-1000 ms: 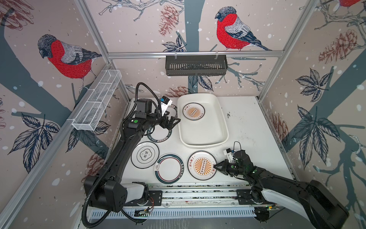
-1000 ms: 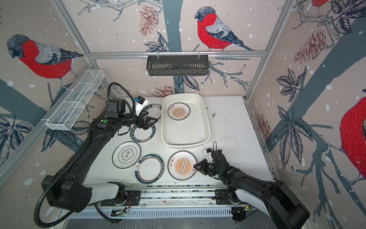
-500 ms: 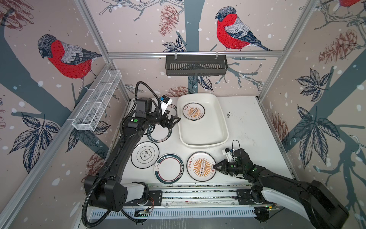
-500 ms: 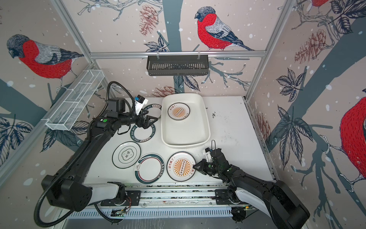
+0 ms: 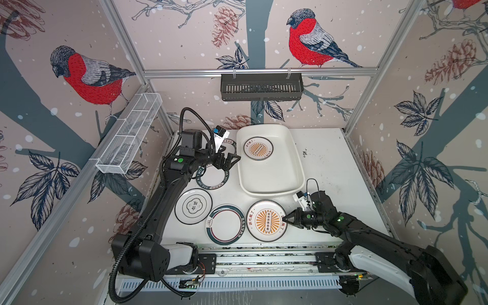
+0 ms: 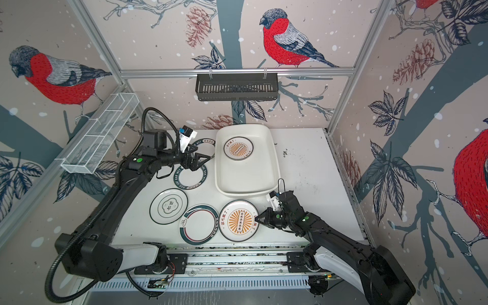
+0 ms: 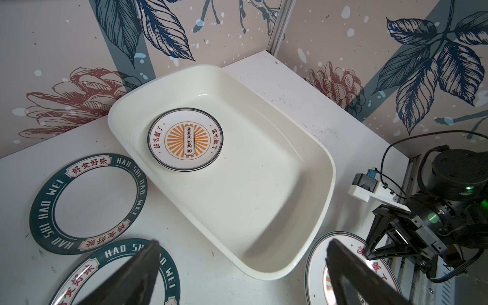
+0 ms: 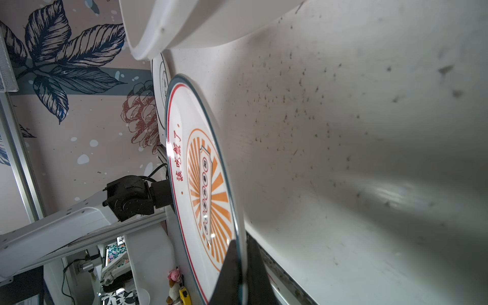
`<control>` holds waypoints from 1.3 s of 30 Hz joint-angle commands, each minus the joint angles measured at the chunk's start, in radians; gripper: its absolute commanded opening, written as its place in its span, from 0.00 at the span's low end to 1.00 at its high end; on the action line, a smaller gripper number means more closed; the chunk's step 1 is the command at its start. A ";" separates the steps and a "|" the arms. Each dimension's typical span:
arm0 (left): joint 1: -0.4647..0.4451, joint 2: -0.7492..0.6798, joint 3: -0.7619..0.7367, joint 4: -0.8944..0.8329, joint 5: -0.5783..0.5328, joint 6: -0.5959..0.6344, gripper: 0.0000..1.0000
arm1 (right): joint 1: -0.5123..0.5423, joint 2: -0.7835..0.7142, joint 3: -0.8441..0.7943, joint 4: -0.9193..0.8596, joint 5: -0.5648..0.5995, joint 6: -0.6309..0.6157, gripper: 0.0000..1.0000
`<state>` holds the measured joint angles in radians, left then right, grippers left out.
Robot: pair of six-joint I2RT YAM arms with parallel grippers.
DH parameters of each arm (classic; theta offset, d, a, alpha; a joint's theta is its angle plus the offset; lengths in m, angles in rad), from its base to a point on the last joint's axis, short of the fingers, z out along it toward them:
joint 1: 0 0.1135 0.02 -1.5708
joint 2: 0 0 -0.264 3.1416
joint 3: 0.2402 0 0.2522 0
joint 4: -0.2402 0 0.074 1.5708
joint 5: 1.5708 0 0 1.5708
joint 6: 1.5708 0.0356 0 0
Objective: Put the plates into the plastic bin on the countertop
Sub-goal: 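Lift the orange-sunburst plate and carry it over the white bin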
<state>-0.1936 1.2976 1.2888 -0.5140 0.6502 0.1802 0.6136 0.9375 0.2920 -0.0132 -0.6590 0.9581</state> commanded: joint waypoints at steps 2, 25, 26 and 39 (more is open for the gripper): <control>0.000 -0.001 0.024 -0.015 0.011 -0.011 0.97 | -0.002 0.013 0.063 -0.076 -0.050 -0.073 0.01; 0.041 -0.104 0.045 -0.021 -0.159 -0.077 0.97 | -0.161 0.362 0.529 -0.136 -0.214 -0.176 0.01; 0.042 -0.107 0.043 -0.018 -0.159 -0.082 0.97 | -0.168 0.398 0.560 -0.143 -0.215 -0.191 0.01; 0.042 -0.097 0.048 0.008 -0.114 -0.096 0.97 | -0.259 0.804 0.952 -0.068 -0.145 -0.202 0.02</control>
<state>-0.1535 1.1992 1.3285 -0.5266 0.5114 0.0856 0.3691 1.6939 1.1931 -0.1448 -0.8288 0.7563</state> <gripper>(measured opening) 0.974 0.085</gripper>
